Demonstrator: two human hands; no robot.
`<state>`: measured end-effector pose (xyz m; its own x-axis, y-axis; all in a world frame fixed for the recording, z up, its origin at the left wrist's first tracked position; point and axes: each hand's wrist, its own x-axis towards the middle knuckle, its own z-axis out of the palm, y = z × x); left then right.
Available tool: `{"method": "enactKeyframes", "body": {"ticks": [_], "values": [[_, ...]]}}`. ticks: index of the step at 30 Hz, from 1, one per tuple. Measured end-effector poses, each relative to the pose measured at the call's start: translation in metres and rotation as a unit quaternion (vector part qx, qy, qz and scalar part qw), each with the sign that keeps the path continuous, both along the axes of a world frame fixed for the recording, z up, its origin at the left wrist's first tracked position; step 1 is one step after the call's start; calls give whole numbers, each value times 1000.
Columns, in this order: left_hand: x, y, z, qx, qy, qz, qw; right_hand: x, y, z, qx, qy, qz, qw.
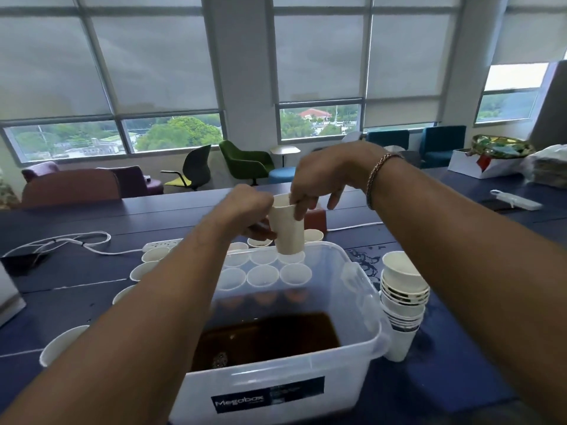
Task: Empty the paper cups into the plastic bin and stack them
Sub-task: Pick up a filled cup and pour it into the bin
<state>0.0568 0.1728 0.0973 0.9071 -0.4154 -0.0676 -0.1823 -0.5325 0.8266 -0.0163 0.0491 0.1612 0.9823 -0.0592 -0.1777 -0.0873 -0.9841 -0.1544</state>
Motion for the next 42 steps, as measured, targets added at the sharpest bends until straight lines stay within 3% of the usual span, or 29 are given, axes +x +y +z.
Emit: {"method": "enactKeyframes", "body": {"ticks": [5, 10, 14, 19, 23, 25, 29, 42], "values": [[-12, 19, -4, -20, -15, 17, 1000, -11, 8, -38, 161, -152, -75, 972], [-27, 33, -11, -51, -12, 24, 998, -21, 21, -91, 329, -139, -87, 930], [-31, 36, -21, -74, -12, 39, 996, -21, 30, -120, 463, -198, -81, 860], [-31, 40, -35, -79, -9, 9, 997, -18, 24, -135, 501, -242, -92, 826], [-15, 48, -59, 30, -162, 49, 985, -19, 17, -145, 511, -252, -110, 815], [-6, 57, -75, 104, -211, 63, 970, -21, 15, -149, 509, -240, -111, 819], [6, 70, -100, 201, -225, 44, 952, -23, 15, -155, 481, -234, -100, 839], [7, 72, -102, 268, -216, 21, 939, -25, 15, -164, 248, -234, -59, 938]]}}
